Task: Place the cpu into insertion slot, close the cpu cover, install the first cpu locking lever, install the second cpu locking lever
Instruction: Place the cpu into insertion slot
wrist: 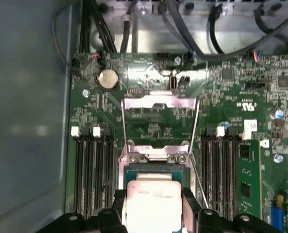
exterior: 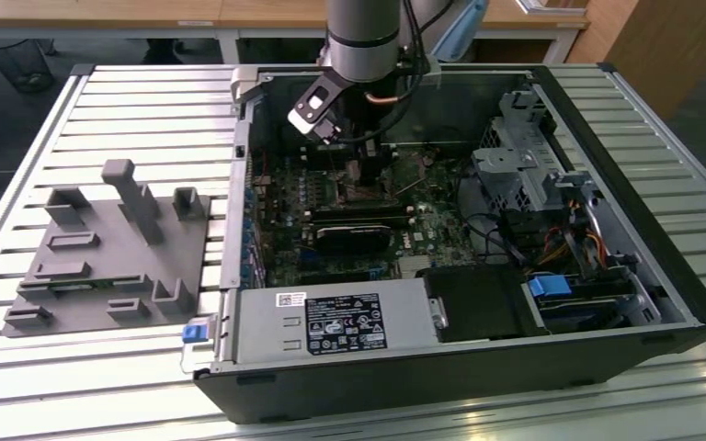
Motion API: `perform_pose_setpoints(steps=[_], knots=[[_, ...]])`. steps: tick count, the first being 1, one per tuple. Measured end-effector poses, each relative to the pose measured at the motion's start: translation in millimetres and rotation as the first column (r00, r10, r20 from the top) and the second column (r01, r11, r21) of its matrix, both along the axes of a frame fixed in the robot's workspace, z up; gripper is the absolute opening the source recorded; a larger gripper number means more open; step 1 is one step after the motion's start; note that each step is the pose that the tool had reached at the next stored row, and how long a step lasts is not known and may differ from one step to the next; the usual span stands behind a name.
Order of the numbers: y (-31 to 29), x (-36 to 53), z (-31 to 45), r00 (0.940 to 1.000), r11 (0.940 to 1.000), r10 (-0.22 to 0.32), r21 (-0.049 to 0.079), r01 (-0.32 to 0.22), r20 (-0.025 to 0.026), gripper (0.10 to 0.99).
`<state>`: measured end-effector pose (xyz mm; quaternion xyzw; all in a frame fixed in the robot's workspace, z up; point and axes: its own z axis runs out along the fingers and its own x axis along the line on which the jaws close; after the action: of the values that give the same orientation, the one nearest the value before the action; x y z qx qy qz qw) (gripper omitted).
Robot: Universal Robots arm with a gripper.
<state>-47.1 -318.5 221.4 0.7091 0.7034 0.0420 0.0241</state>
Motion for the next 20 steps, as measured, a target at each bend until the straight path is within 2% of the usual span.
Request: perform_pose_setpoints(steps=[10, 20], knots=[[-0.3, -0.4, -14.7, 1.0000, 1.0000, 0.002, 0.000, -0.002, 0.0001, 0.541], [-0.6, -0.1, -19.3, 1.0000, 1.0000, 0.008, 0.000, -0.008, -0.0001, 0.541]])
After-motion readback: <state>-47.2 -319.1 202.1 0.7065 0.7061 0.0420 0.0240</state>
